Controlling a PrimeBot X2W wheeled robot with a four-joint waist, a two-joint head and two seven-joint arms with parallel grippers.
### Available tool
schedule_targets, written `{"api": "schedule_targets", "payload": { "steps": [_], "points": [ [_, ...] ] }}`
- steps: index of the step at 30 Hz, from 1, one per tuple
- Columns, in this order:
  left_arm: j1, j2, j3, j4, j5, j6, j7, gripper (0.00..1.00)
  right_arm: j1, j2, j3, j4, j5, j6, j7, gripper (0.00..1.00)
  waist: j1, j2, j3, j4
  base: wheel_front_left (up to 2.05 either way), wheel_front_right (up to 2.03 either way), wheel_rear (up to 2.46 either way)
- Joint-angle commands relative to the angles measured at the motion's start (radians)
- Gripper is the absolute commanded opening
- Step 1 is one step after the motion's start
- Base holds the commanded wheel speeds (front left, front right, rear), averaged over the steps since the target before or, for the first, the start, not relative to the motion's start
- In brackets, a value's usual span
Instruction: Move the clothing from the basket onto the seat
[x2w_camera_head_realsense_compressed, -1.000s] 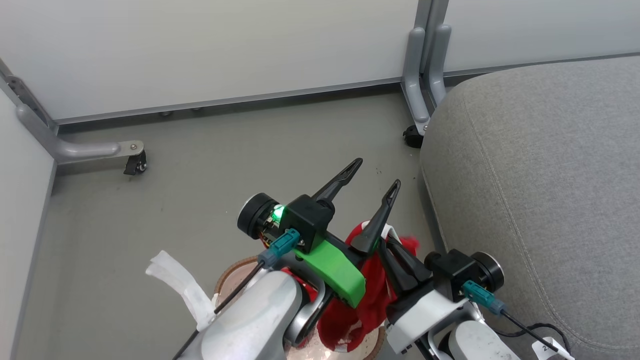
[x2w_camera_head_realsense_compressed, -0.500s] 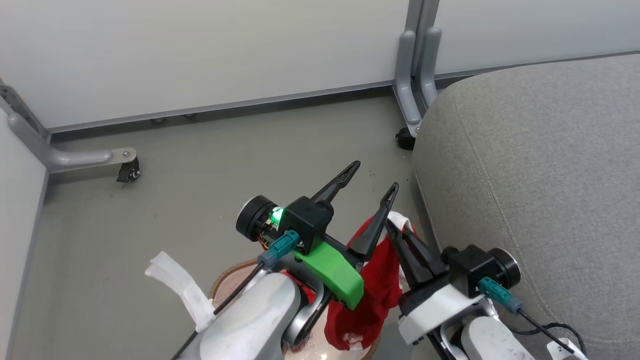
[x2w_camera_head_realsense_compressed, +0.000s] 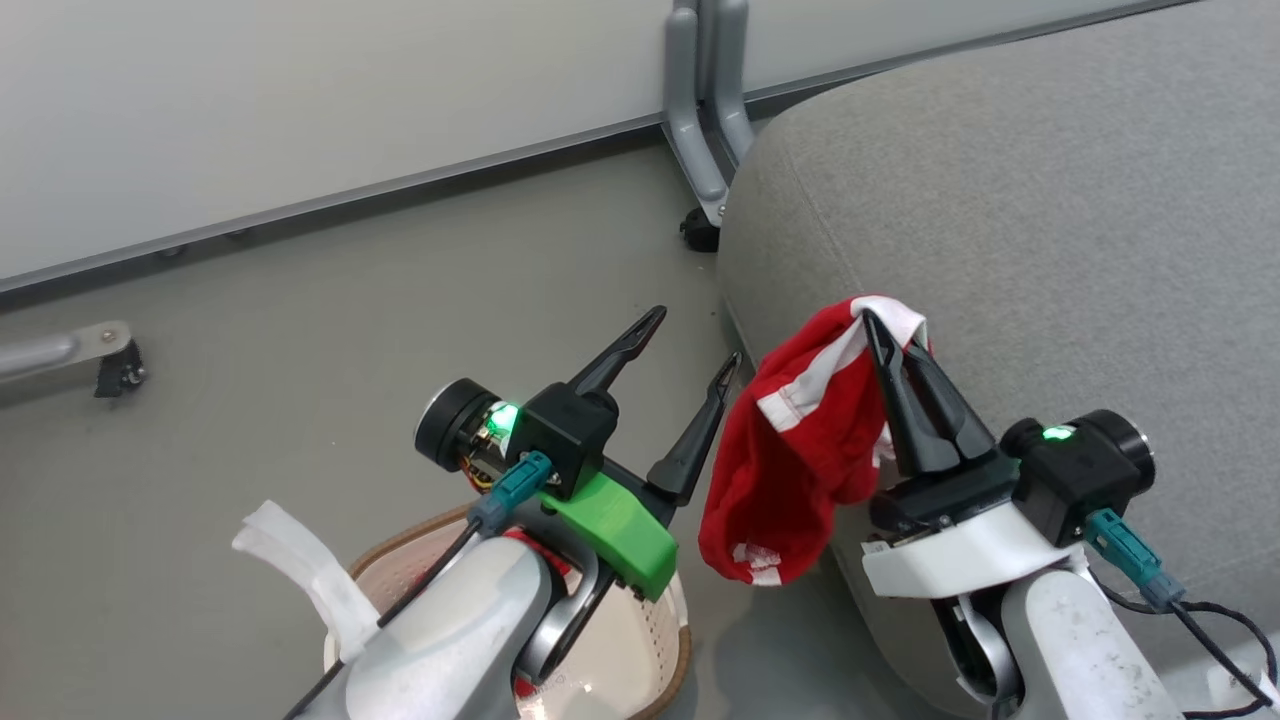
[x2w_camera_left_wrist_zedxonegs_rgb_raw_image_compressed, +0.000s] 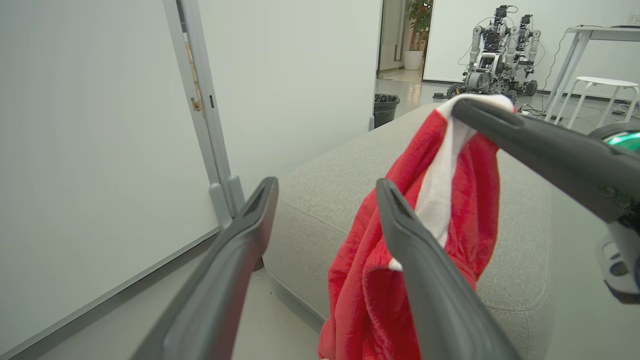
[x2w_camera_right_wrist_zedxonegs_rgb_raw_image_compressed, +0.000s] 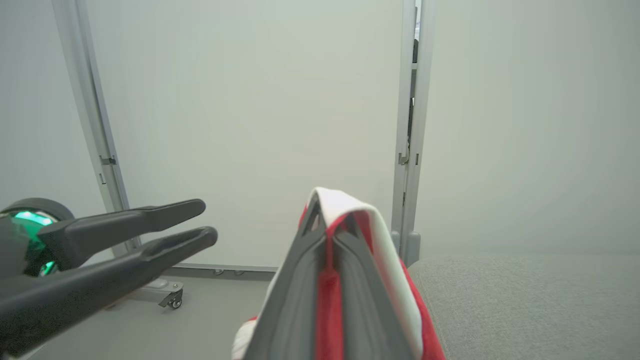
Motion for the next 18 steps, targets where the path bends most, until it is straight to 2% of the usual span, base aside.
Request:
{"api": "schedule_targets", "payload": {
  "steps": [1, 11, 18],
  "points": [
    [-0.016, 0.016, 0.003, -0.005, 0.007, 0.004, 0.002, 1.0, -0.008, -0.001, -0.014, -0.02, -0.007, 0.0, -0.003, 0.0, 0.0, 0.0, 0.058, -0.101, 0.0, 0.0, 0.0],
    [0.024, 0.09, 0.003, -0.045, 0.016, 0.011, 0.016, 1.0, 0.002, 0.0, -0.071, -0.117, -0.021, 0.0, -0.003, 0.0, 0.0, 0.0, 0.125, -0.264, 0.0, 0.0, 0.0],
    [0.008, 0.139, -0.003, -0.1, 0.033, 0.009, 0.041, 1.0, -0.069, 0.0, -0.096, -0.132, 0.007, 0.0, -0.003, 0.0, 0.0, 0.0, 0.213, -0.294, 0.0, 0.0, 0.0]
  ]
}}
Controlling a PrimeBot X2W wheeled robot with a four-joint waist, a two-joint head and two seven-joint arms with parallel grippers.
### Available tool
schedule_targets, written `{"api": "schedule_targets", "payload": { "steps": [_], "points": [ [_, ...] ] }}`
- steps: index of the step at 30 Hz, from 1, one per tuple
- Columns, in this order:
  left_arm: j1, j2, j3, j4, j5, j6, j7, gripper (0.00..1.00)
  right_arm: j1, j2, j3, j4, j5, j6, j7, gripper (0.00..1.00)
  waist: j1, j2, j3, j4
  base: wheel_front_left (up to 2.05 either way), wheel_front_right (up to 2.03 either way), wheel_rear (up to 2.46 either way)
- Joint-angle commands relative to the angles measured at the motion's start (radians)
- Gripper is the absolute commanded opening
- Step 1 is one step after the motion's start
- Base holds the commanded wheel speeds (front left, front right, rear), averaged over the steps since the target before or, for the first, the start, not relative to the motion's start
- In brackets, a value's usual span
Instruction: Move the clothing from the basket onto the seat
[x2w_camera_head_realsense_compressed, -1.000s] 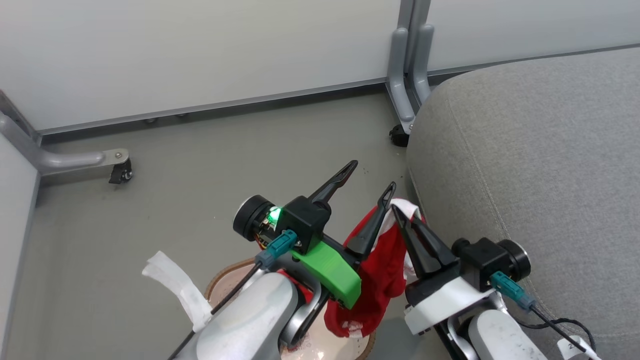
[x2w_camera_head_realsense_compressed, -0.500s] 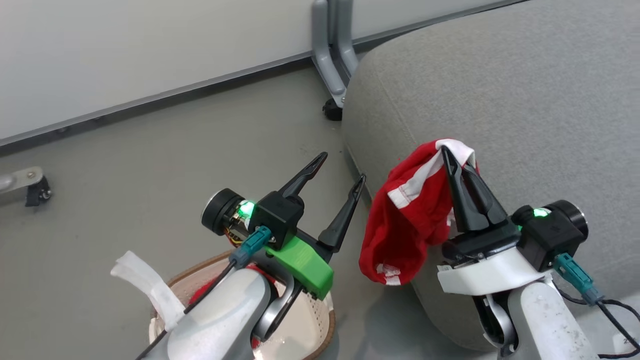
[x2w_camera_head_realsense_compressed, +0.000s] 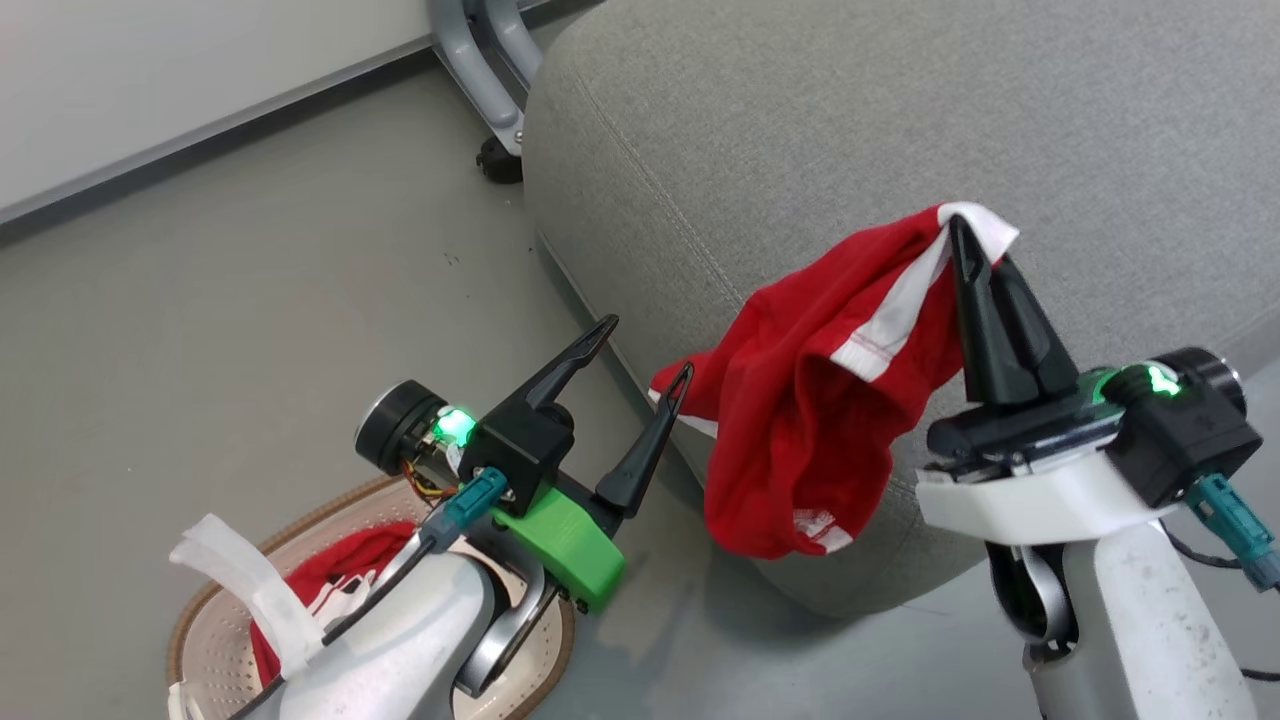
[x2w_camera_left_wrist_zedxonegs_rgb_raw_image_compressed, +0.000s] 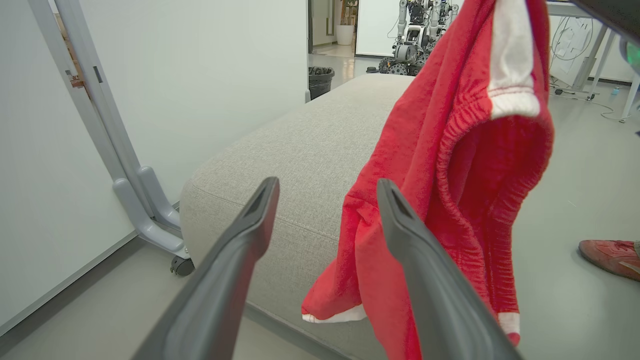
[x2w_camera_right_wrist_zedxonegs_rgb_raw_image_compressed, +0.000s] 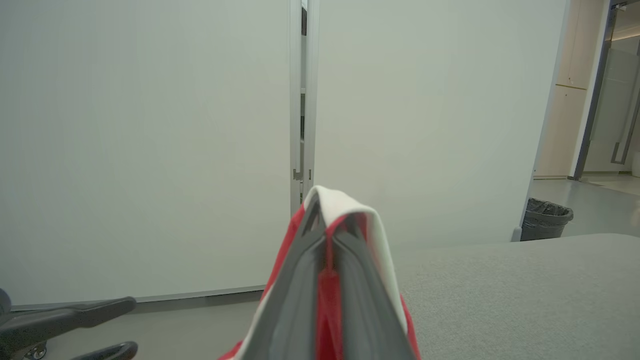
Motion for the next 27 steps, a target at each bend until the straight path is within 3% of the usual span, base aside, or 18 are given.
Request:
{"api": "schedule_targets", "payload": {
  "steps": [1, 17, 22, 27],
  "points": [
    [-0.019, 0.019, 0.001, -0.014, 0.012, -0.002, 0.009, 1.0, -0.048, 0.001, -0.011, -0.001, 0.006, 0.0, -0.003, 0.0, 0.0, 0.0, 0.098, -0.032, 0.0, 0.0, 0.0],
    [-0.158, 0.094, 0.01, -0.151, 0.069, -0.014, 0.103, 1.0, -0.593, -0.003, -0.211, 0.037, -0.051, 0.0, -0.003, 0.0, 0.0, 0.0, 0.404, 0.093, 0.0, 0.0, 0.0],
    [-0.178, 0.098, 0.013, -0.174, 0.079, -0.004, 0.113, 1.0, -0.687, -0.057, -0.31, 0.076, -0.059, 0.0, -0.003, 0.0, 0.0, 0.0, 0.454, 0.105, 0.0, 0.0, 0.0],
    [-0.185, 0.112, 0.009, -0.193, 0.086, -0.003, 0.127, 1.0, -0.676, -0.121, -0.412, 0.107, -0.104, 0.0, -0.003, 0.0, 0.0, 0.0, 0.49, 0.105, 0.0, 0.0, 0.0]
  ]
}}
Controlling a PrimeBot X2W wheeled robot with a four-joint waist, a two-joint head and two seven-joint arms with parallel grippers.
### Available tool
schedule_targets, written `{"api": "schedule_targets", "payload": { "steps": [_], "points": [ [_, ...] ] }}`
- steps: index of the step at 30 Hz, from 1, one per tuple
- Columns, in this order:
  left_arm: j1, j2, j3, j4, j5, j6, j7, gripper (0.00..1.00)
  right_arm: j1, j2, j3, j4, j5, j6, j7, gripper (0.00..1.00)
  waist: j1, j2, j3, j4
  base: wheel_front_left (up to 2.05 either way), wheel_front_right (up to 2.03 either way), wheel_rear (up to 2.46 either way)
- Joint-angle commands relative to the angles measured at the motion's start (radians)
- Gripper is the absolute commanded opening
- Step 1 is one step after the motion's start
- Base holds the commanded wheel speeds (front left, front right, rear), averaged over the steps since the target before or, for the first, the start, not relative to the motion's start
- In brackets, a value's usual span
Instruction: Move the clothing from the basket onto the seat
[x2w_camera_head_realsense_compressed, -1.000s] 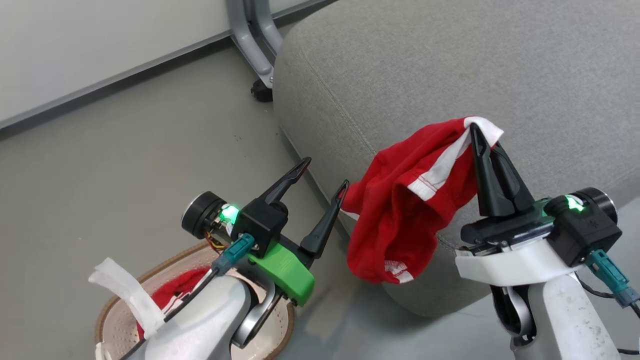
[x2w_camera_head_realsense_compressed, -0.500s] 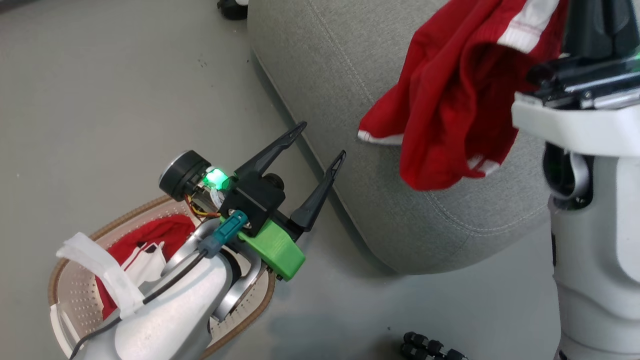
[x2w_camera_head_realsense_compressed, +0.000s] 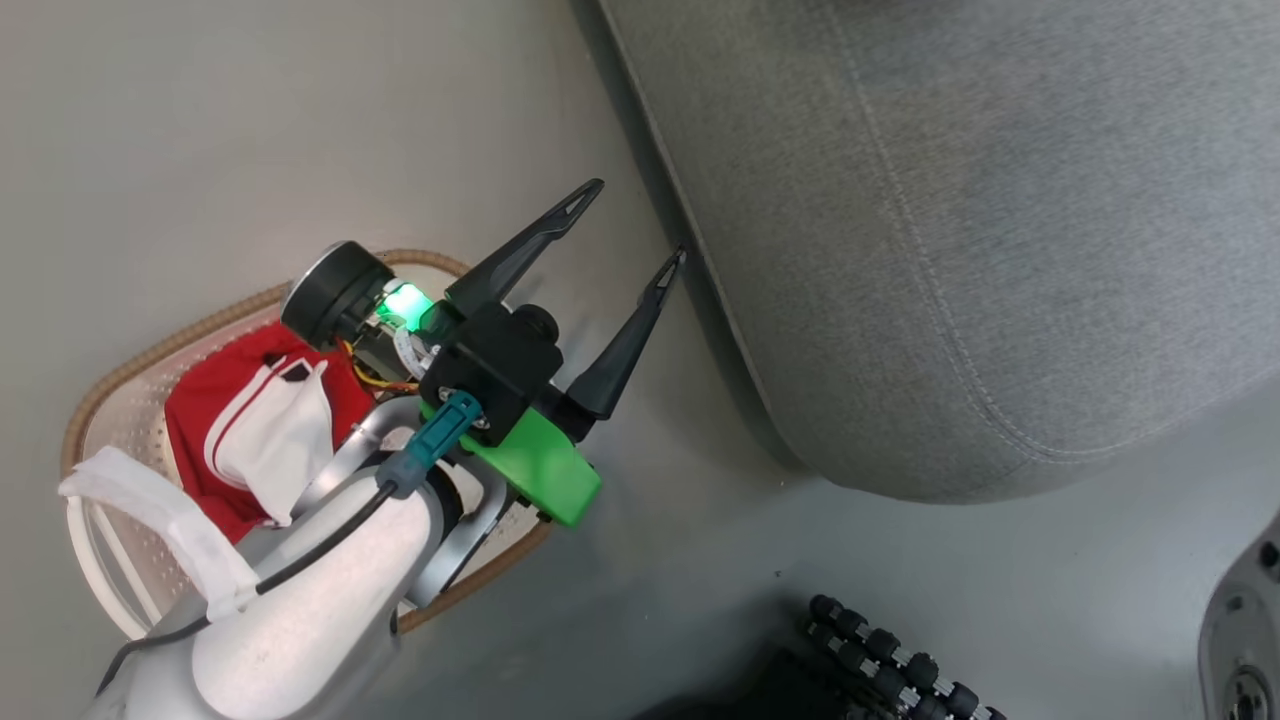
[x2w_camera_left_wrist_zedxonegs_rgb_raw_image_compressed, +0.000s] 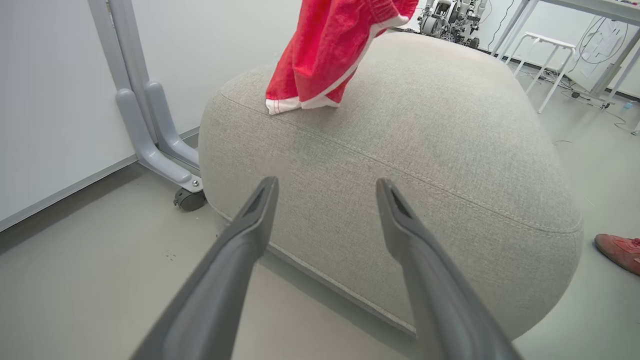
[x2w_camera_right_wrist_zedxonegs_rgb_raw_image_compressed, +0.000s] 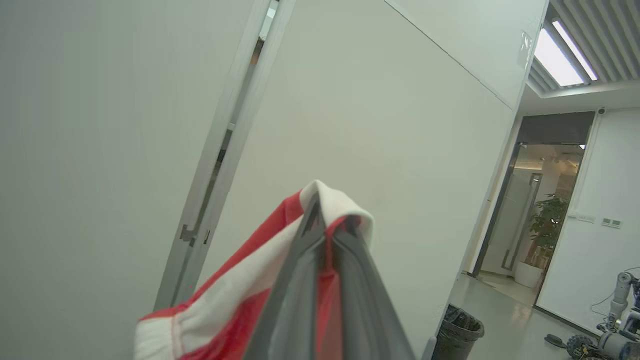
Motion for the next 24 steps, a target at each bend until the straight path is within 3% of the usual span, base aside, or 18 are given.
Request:
{"api": "schedule_targets", "payload": {
  "steps": [1, 5, 10, 21, 22, 23, 24],
  "points": [
    [-0.022, 0.009, 0.0, -0.006, 0.011, 0.003, 0.003, 1.0, 0.015, -0.008, -0.029, 0.007, -0.011, 0.0, -0.003, 0.0, -0.0002, 0.0, 0.048, 0.024, 0.0, 0.0, 0.0],
    [-0.023, 0.027, 0.003, -0.02, 0.016, 0.009, 0.016, 1.0, 0.065, -0.018, -0.149, 0.036, -0.041, 0.0, -0.003, 0.0, -0.0002, 0.0, 0.068, 0.02, 0.0, 0.0, 0.0],
    [-0.02, 0.046, 0.002, -0.042, 0.019, 0.015, 0.038, 1.0, 0.124, 0.017, -0.271, 0.114, -0.06, 0.0, -0.003, 0.0, -0.0002, 0.0, 0.095, 0.014, 0.0, 0.0, 0.0],
    [-0.014, 0.06, -0.007, -0.065, 0.021, 0.025, 0.051, 1.0, 0.127, 0.088, -0.347, 0.347, -0.074, 0.0, -0.003, 0.0, -0.0002, 0.0, 0.129, 0.039, 0.0, 0.0, 0.0],
    [-0.012, 0.058, -0.008, -0.062, 0.02, 0.025, 0.047, 1.0, 0.126, 0.091, -0.36, 0.35, -0.078, -0.001, -0.003, 0.31, -0.0002, 0.0, 0.126, 0.044, 0.0, 0.0, 0.0],
    [-0.009, 0.055, -0.008, -0.056, 0.017, 0.024, 0.039, 1.0, 0.126, 0.095, -0.38, 0.344, -0.081, -0.001, -0.003, 1.0, -0.0002, 0.0, 0.121, 0.052, 0.0, 0.0, 0.0],
    [-0.008, 0.051, -0.008, -0.049, 0.014, 0.025, 0.031, 1.0, 0.132, 0.098, -0.391, 0.336, -0.085, 0.0, -0.003, 1.0, -0.0002, 0.0, 0.115, 0.058, 0.0, 0.0, 0.0]
  ]
}}
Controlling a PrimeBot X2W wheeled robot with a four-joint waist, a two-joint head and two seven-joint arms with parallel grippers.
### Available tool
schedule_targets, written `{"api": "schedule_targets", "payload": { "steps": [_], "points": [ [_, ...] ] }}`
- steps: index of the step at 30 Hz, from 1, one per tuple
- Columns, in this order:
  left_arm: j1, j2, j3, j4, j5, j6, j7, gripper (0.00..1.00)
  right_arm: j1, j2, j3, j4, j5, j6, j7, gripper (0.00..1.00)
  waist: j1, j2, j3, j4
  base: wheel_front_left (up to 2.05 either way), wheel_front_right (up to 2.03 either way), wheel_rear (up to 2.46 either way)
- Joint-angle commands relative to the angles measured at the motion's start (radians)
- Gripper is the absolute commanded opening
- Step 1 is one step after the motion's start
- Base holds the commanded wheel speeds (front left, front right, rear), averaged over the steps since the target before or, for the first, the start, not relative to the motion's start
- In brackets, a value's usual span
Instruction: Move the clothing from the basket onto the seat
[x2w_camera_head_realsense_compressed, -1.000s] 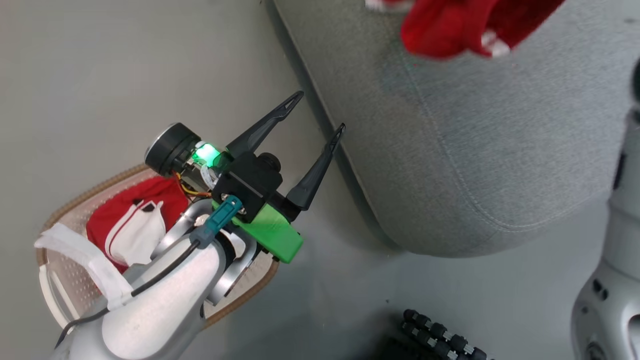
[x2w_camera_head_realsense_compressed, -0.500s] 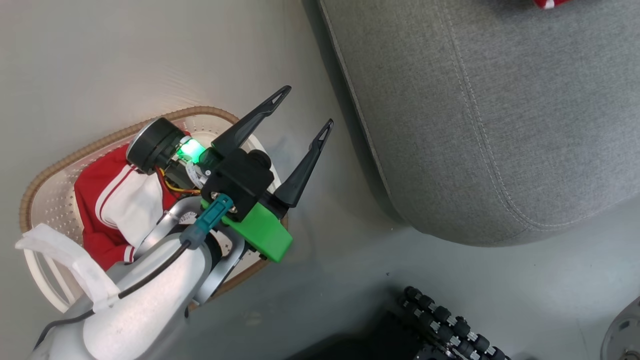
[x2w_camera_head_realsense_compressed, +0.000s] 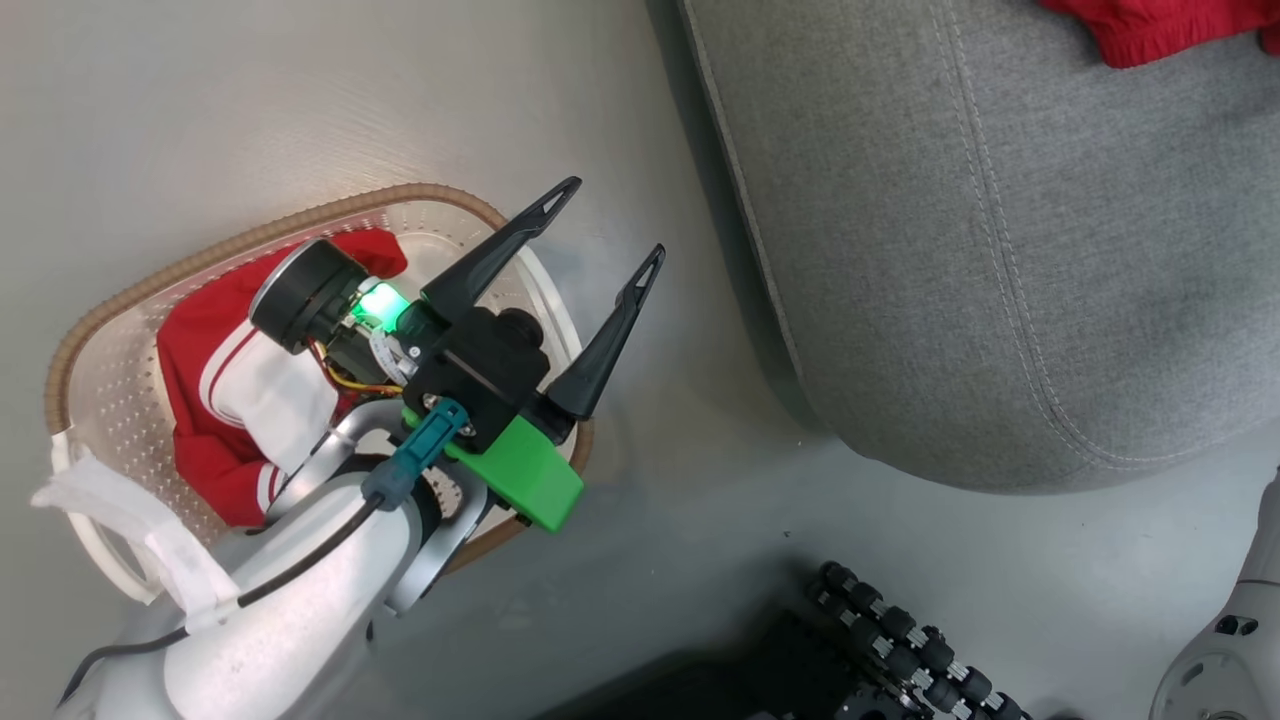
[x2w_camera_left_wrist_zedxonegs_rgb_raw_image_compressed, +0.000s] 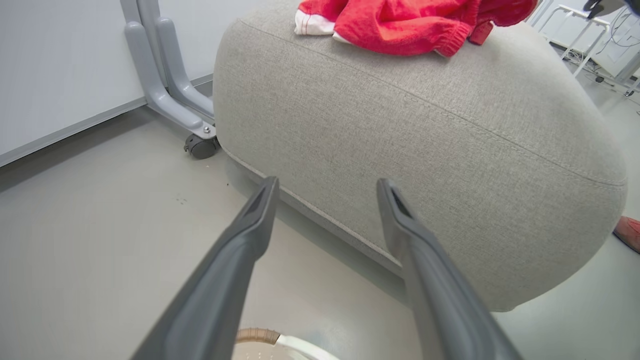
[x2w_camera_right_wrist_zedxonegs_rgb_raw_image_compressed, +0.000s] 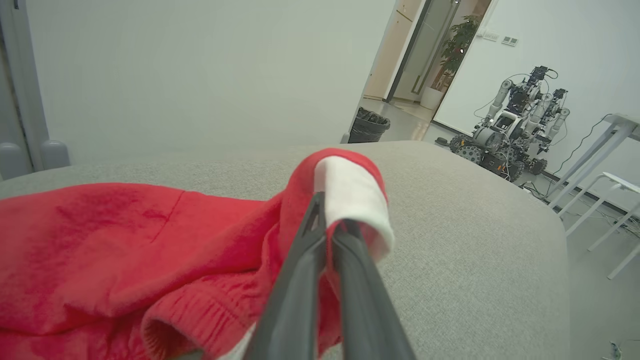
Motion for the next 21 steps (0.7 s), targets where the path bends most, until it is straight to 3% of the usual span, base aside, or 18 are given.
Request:
{"api": "schedule_targets", "payload": {
  "steps": [1, 5, 10, 14, 21],
  "points": [
    [0.001, -0.009, 0.004, 0.011, -0.009, 0.006, -0.019, 1.0, 0.017, 0.005, -0.009, -0.019, -0.014, -0.001, -0.003, 1.0, -0.0001, 0.0, -0.02, 0.02, 0.0, 0.0, 0.0],
    [0.022, -0.041, 0.009, 0.064, -0.03, 0.009, -0.079, 1.0, 0.093, 0.012, -0.036, -0.065, -0.027, -0.001, -0.003, 1.0, -0.0001, 0.0, -0.078, 0.057, 0.0, 0.0, 0.0],
    [0.059, -0.096, 0.022, 0.164, -0.078, 0.013, -0.183, 1.0, 0.233, 0.014, 0.009, -0.103, -0.013, -0.001, -0.003, 1.0, -0.0001, 0.0, -0.189, 0.119, 0.0, 0.0, 0.0],
    [0.099, -0.141, 0.04, 0.252, -0.118, 0.017, -0.262, 1.0, 0.359, 0.016, 0.095, -0.116, 0.044, -0.001, -0.003, 1.0, -0.0001, 0.0, -0.286, 0.18, 0.0, 0.0, 0.0],
    [0.207, -0.202, 0.131, 0.371, -0.193, 0.032, -0.321, 1.0, 0.5, 0.016, 0.333, -0.13, 0.084, -0.001, -0.003, 1.0, -0.0001, 0.0, -0.441, 0.277, 0.0, 0.0, 0.0]
  ]
}}
